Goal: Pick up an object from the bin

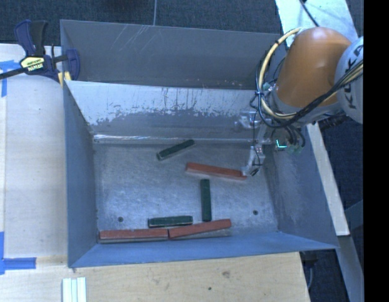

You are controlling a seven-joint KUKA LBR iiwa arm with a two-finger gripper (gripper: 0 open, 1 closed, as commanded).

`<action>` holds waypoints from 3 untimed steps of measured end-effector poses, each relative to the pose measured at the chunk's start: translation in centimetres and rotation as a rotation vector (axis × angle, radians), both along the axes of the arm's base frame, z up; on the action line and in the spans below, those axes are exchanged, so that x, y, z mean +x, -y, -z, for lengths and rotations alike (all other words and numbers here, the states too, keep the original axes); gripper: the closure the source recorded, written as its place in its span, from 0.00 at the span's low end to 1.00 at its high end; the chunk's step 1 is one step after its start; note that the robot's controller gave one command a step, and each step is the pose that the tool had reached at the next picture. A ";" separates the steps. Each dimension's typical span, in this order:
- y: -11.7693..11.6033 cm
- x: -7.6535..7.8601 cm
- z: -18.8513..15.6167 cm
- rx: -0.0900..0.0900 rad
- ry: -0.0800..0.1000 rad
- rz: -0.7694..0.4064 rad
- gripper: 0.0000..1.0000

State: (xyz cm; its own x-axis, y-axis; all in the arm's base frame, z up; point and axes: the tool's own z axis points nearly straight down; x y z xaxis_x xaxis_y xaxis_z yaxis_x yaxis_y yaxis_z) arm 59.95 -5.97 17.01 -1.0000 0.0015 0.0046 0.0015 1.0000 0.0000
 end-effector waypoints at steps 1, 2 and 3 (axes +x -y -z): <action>0.1 -1.2 10.3 0.000 0.001 0.182 0.00; 0.1 -0.9 9.9 -0.001 0.010 0.179 1.00; 0.7 -0.4 -4.8 -0.002 0.018 0.047 1.00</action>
Offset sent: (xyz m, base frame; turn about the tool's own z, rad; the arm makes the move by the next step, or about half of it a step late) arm -0.0103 -0.0005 -0.1001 0.1818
